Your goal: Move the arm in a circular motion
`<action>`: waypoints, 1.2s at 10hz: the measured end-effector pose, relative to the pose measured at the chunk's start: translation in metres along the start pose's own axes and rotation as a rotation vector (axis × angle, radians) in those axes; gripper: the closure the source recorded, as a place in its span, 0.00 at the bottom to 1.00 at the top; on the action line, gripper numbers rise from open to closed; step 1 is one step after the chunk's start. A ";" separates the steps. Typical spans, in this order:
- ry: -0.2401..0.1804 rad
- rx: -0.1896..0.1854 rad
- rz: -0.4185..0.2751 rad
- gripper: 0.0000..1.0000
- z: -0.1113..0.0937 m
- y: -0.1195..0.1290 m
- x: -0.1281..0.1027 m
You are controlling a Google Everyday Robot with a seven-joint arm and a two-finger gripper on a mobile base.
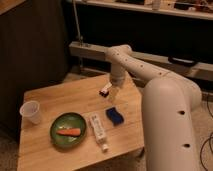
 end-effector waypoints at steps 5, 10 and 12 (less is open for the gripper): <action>0.020 0.015 0.157 0.20 -0.003 -0.016 0.124; -0.062 0.081 0.112 0.20 -0.042 0.037 0.237; -0.095 0.102 0.044 0.20 -0.062 0.071 0.244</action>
